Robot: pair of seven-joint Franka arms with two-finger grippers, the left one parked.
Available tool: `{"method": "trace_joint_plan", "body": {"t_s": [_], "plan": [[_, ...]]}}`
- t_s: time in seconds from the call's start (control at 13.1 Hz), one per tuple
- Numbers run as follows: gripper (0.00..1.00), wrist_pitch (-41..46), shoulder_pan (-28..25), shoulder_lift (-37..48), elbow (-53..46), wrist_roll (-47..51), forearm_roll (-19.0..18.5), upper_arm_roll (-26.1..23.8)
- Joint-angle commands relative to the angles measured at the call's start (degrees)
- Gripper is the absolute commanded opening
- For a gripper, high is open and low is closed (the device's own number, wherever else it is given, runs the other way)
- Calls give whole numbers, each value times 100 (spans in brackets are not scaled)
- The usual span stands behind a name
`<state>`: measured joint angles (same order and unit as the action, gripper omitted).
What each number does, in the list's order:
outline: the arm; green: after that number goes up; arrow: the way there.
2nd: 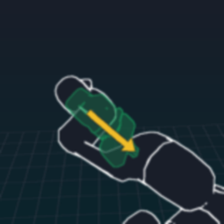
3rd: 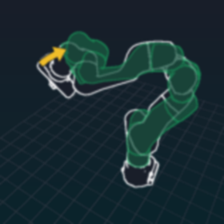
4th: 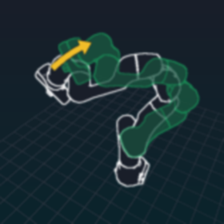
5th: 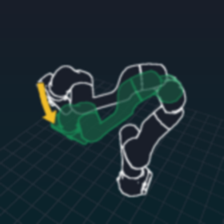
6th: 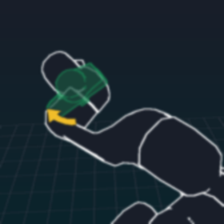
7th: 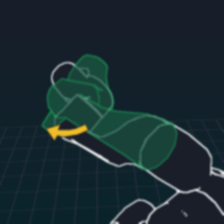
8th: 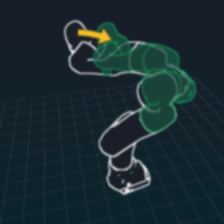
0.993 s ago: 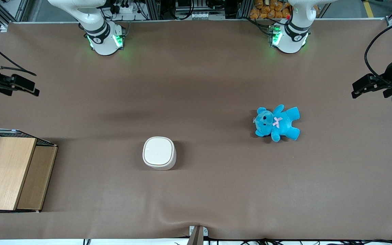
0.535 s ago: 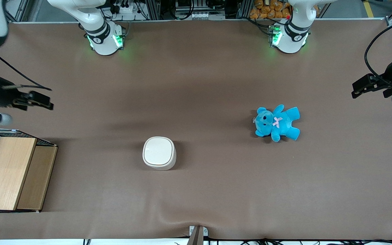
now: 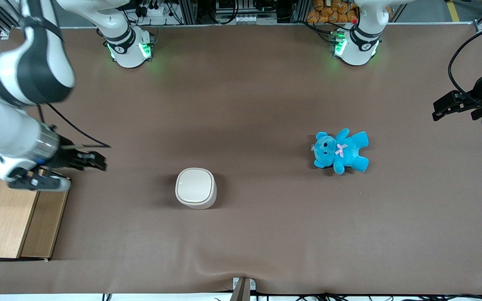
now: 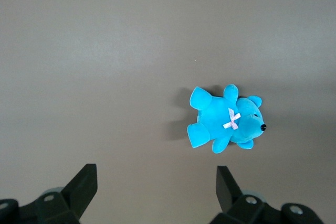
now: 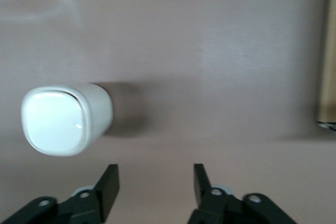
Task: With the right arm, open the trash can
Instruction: 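Move the right gripper over the table toward the white trash can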
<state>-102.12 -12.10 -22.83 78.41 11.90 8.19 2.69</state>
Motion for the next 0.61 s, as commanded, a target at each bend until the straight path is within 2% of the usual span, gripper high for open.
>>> {"method": "trace_joint_plan", "body": {"t_s": [0.0,0.31,0.38,0.46,0.53], "plan": [[53,-149,-371,-747,-773,635,139,39],[21,-1036,-898,-1337,-836,1341,139,39],[8,-1221,-926,-1416,-836,1358,139,39],[0,-1319,-926,-1469,-836,1350,139,39],[0,-1398,-926,-1504,-836,1350,139,39]]}}
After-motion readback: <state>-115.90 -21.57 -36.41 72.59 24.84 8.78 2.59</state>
